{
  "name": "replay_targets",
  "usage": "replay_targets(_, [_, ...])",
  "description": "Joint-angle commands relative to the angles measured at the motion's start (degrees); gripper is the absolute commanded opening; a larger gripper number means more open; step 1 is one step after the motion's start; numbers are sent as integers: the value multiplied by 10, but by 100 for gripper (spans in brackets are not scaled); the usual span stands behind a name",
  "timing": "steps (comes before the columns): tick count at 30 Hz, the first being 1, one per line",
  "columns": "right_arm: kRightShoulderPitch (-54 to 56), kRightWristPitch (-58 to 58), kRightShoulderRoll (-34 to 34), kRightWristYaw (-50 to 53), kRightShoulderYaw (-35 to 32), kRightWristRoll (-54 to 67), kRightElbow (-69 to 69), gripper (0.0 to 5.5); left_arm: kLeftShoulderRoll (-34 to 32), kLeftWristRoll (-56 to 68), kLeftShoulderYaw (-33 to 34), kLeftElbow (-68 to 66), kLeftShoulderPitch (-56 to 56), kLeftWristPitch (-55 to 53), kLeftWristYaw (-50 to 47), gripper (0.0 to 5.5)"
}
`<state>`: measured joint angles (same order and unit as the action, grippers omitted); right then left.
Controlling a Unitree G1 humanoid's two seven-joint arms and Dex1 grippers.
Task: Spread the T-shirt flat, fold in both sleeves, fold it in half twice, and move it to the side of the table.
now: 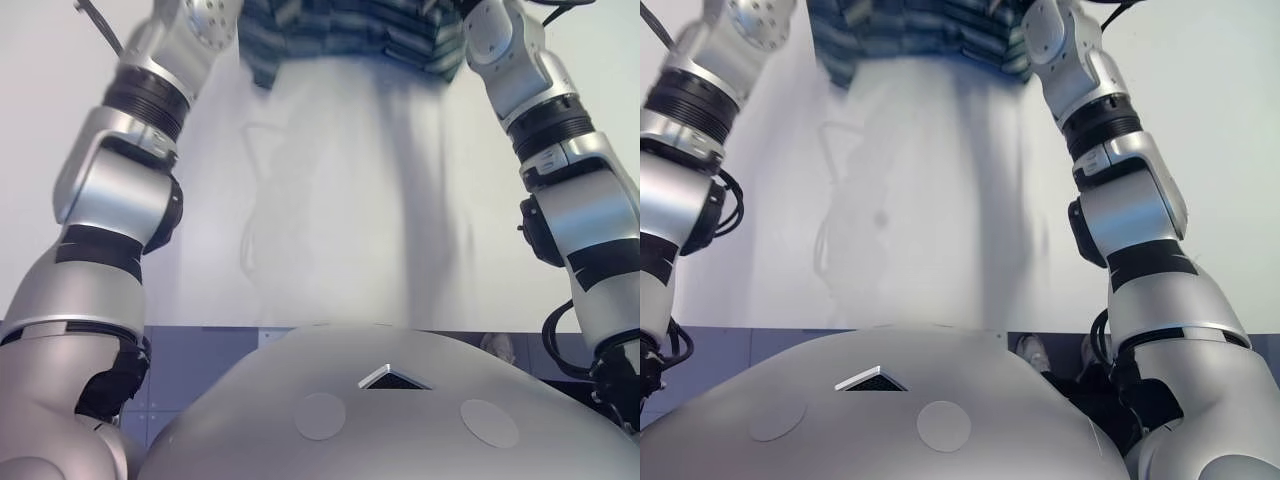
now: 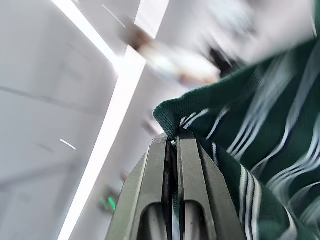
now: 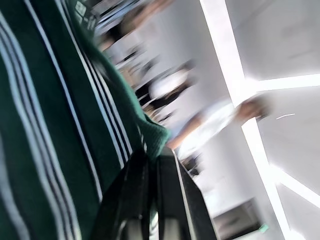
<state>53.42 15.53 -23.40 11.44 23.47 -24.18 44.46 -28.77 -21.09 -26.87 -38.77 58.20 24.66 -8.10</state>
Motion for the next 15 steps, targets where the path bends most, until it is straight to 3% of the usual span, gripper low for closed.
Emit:
replay_targets(1, [-193,63,-148,-274,-15,217,-339,4,-113,241,-30,314,-178,6,295,0])
replay_targets(4, [-361,-94,-361,-542,-46,519,-620,4,-297,492,-75,579,-326,-149,537,0])
replay_targets(8, [-537,-184,-629,-770,-55,646,-760,4,-444,582,-49,690,-404,-275,700,0])
replay_targets(12, [-637,-218,-681,-828,-52,682,-762,4,-491,632,-17,721,-466,-329,761,0])
replay_targets(15, [-641,-315,-632,-787,-118,863,-760,4,-461,812,57,729,-498,-398,759,0])
